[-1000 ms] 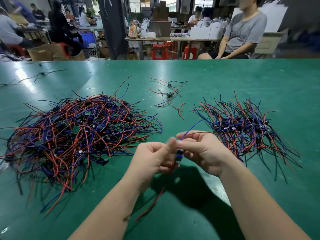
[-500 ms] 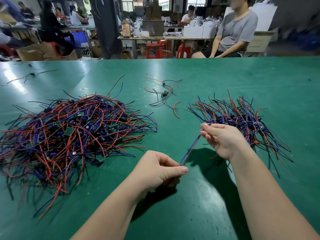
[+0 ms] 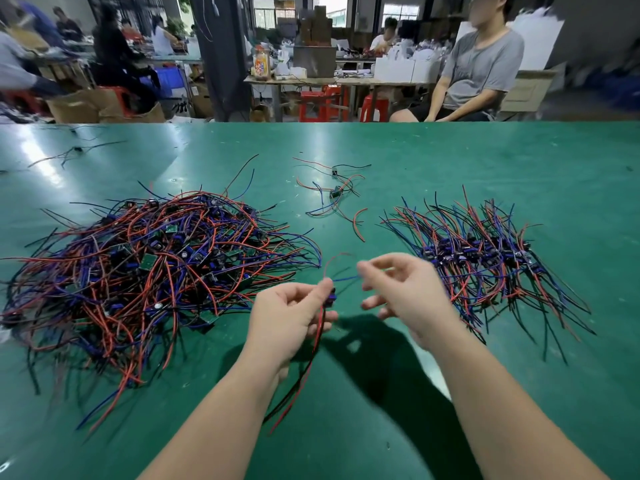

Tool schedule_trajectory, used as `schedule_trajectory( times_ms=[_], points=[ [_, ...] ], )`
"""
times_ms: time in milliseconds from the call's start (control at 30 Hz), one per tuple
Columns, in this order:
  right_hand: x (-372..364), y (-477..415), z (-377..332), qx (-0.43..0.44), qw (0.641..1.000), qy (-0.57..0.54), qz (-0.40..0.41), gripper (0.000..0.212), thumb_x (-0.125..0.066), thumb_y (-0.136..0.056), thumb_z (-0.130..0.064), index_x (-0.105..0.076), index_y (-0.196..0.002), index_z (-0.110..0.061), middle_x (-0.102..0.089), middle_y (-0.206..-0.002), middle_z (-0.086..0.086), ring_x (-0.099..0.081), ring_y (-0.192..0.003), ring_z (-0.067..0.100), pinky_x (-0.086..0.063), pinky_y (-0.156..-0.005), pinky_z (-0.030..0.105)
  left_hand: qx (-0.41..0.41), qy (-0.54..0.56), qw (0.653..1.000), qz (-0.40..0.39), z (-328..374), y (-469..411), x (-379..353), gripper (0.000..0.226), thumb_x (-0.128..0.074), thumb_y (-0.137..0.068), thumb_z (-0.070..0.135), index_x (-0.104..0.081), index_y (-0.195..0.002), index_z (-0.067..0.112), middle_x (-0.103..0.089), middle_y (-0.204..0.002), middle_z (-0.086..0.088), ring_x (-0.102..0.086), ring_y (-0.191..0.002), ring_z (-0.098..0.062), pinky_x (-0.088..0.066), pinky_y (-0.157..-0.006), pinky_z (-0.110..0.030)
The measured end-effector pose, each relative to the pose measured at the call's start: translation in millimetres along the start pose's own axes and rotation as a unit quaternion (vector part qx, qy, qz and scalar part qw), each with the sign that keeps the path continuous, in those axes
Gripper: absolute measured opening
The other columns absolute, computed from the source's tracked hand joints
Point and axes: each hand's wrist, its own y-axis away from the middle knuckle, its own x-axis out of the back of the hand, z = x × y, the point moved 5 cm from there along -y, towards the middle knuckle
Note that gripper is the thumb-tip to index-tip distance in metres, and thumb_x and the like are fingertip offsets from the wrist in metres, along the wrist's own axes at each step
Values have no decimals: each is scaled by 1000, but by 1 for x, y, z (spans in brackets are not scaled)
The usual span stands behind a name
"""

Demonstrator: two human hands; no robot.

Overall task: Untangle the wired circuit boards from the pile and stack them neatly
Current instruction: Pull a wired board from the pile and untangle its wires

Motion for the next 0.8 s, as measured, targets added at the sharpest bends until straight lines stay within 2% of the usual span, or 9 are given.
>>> schedule_trajectory(
  times_ms=[67,133,200,367,467,533,600,667,800],
  points=[
    [-22,8,0,49,993,101,-40,15,-79,-75,-27,-69,-79,-17,-70,-66,3,-65,-53,16,-46,-43,23,-7,-11,1000,-3,2,-1,1,26,-62,-90,30,-68,-81,7,-73,-71,-4,-71,-60,-20,-54,-49,-23],
    [-27,12,-3,93,983,157,-14,11,-82,-72,-24,-71,-74,-21,-72,-67,2,-67,-60,18,-54,-56,30,-19,-35,999,-16,6,0,-2,28,-52,-96,33,-69,-86,13,-75,-78,-2,-72,-66,-21,-52,-50,-23],
    [-24,13,-10,102,986,129,11,12,-80,-73,-14,-70,-73,-21,-72,-68,2,-67,-61,17,-56,-59,32,-33,-45,997,-52,9,3,-8,30,-47,-98,34,-71,-89,18,-75,-85,5,-72,-71,-16,-53,-54,-24],
    [14,4,-51,146,986,-19,77,11,-72,-80,-2,-70,-82,-12,-67,-60,-3,-62,-44,14,-46,-41,19,-47,-29,996,-75,13,7,-10,32,-46,-97,32,-72,-89,17,-74,-97,11,-70,-76,-9,-56,-54,-27],
    [60,-15,-69,187,965,76,170,11,-73,-78,-10,-71,-89,-13,-67,-57,-5,-61,-41,13,-44,-41,20,-58,-48,997,-25,15,1,-1,30,-48,-98,29,-72,-84,18,-74,-93,6,-68,-74,-11,-57,-55,-30],
    [83,-31,-59,153,941,219,207,17,-71,-78,-12,-67,-95,-15,-68,-59,-2,-63,-44,12,-45,-45,18,-113,-131,984,37,20,-2,11,27,-52,-96,27,-71,-79,21,-73,-86,1,-67,-75,-15,-56,-62,-30],
    [98,-45,-35,81,903,374,194,14,-72,-81,-14,-64,-92,-16,-69,-71,5,-65,-56,15,-45,-52,20,-211,-294,924,122,30,-3,25,17,-57,-91,23,-72,-82,21,-72,-86,0,-64,-85,-19,-49,-74,-24],
    [100,-52,-9,12,858,496,135,9,-72,-82,-18,-63,-81,-16,-69,-84,8,-61,-73,22,-47,-66,28,-268,-451,827,205,38,-3,36,20,-61,-86,24,-71,-103,20,-68,-108,1,-57,-105,-21,-40,-90,-29],
    [94,-55,-5,-24,798,590,124,11,-68,-85,-30,-69,-78,-23,-66,-83,4,-57,-75,26,-46,-65,29,-143,-611,746,223,26,-17,59,49,-54,-87,34,-50,-134,20,-42,-146,-3,-28,-138,-22,-16,-114,-41]
  ],
)
